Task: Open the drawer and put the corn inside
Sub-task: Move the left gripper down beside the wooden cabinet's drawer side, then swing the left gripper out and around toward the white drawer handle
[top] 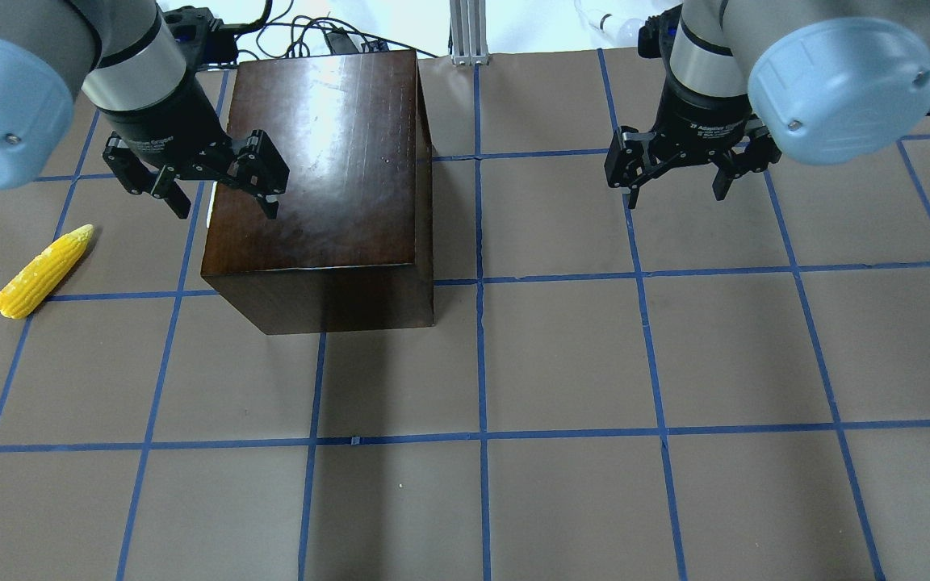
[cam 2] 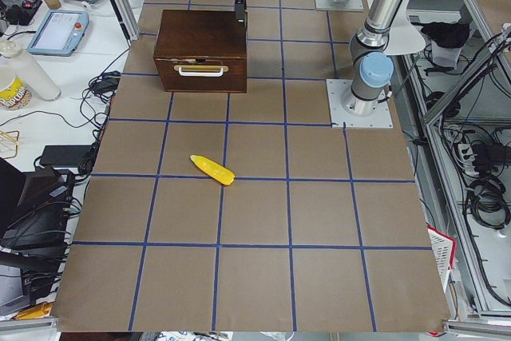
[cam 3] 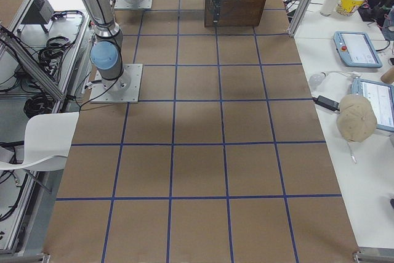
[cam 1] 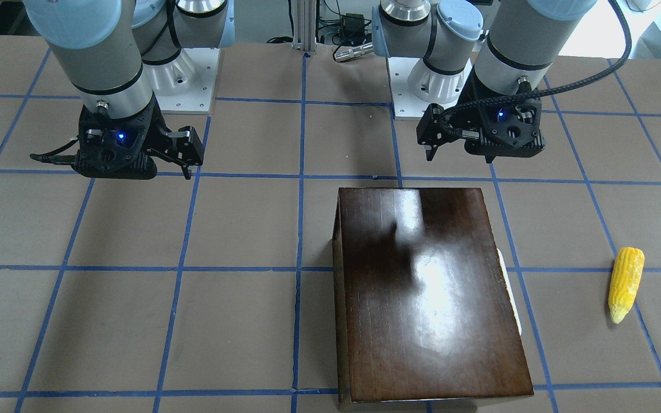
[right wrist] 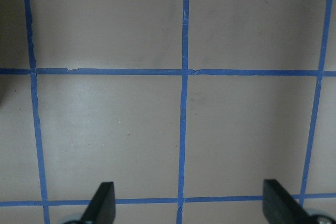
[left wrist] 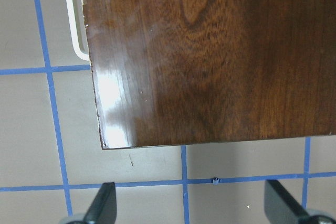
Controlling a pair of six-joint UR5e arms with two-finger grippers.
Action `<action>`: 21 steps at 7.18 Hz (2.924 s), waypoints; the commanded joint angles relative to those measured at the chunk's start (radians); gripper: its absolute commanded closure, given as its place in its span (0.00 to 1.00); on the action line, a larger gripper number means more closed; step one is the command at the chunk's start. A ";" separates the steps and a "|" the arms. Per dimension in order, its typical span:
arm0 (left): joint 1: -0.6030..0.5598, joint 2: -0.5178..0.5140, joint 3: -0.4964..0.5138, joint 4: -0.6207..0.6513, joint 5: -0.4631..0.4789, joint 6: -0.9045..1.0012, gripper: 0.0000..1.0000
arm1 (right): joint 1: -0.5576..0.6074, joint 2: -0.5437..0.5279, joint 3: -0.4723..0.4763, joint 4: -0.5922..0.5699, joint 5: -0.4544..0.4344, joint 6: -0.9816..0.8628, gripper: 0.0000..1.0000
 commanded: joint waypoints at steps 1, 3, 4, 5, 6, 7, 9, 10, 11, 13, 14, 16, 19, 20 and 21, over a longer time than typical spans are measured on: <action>0.022 -0.001 -0.001 0.001 0.000 0.001 0.00 | 0.000 0.001 0.000 -0.001 0.000 0.000 0.00; 0.025 -0.003 0.001 0.001 -0.005 0.000 0.00 | 0.000 -0.001 0.000 -0.001 0.000 0.000 0.00; 0.025 0.000 0.002 0.001 -0.006 -0.002 0.00 | 0.000 0.001 0.000 0.000 0.000 0.000 0.00; 0.025 -0.001 0.002 0.001 -0.005 -0.005 0.00 | 0.000 0.001 0.000 0.000 0.000 0.000 0.00; 0.026 -0.003 0.007 0.001 -0.006 -0.012 0.00 | 0.000 0.001 0.000 -0.001 0.000 0.000 0.00; 0.026 -0.009 0.011 0.001 -0.005 -0.014 0.00 | 0.000 0.001 0.000 0.000 0.000 0.000 0.00; 0.040 -0.014 0.014 0.003 0.002 -0.009 0.00 | 0.000 0.001 0.000 0.000 0.000 0.000 0.00; 0.104 -0.020 0.019 0.001 -0.009 -0.016 0.00 | 0.000 0.001 0.000 -0.001 0.000 0.000 0.00; 0.162 -0.030 0.030 0.004 -0.009 -0.005 0.00 | 0.000 0.001 0.000 -0.001 0.000 0.000 0.00; 0.219 -0.062 0.091 0.039 -0.075 0.013 0.00 | 0.000 0.001 0.000 -0.001 0.000 0.000 0.00; 0.271 -0.090 0.108 0.049 -0.081 0.086 0.00 | 0.000 -0.001 0.000 -0.001 0.000 0.000 0.00; 0.370 -0.138 0.109 0.091 -0.172 0.211 0.00 | 0.000 0.001 0.000 -0.001 0.000 0.000 0.00; 0.441 -0.252 0.097 0.197 -0.238 0.386 0.00 | 0.000 -0.001 0.000 0.000 -0.002 0.000 0.00; 0.439 -0.292 0.097 0.223 -0.294 0.391 0.00 | 0.000 -0.001 0.000 -0.001 -0.002 0.000 0.00; 0.439 -0.323 0.096 0.227 -0.346 0.412 0.00 | 0.000 -0.001 0.000 0.000 0.000 0.000 0.00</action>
